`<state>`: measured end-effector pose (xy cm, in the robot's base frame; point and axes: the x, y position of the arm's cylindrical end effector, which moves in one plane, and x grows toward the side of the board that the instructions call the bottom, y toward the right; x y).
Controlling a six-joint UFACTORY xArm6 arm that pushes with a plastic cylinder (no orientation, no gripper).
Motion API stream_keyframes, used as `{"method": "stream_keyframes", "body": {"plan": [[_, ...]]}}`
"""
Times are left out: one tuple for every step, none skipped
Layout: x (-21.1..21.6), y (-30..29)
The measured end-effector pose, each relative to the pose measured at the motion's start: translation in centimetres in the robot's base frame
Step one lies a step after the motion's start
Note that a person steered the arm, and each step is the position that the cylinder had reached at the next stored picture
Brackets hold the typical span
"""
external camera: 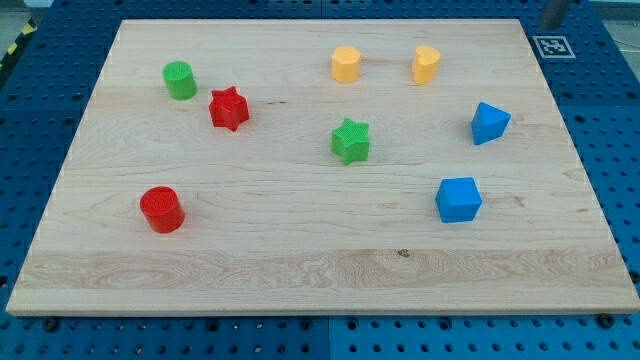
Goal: Move the yellow heart to the top of the green star
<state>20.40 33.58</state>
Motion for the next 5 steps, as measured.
{"method": "stream_keyframes", "body": {"plan": [[0.0, 0.0], [0.0, 0.0], [0.0, 0.0], [0.5, -1.9], [2.2, -3.1]]}}
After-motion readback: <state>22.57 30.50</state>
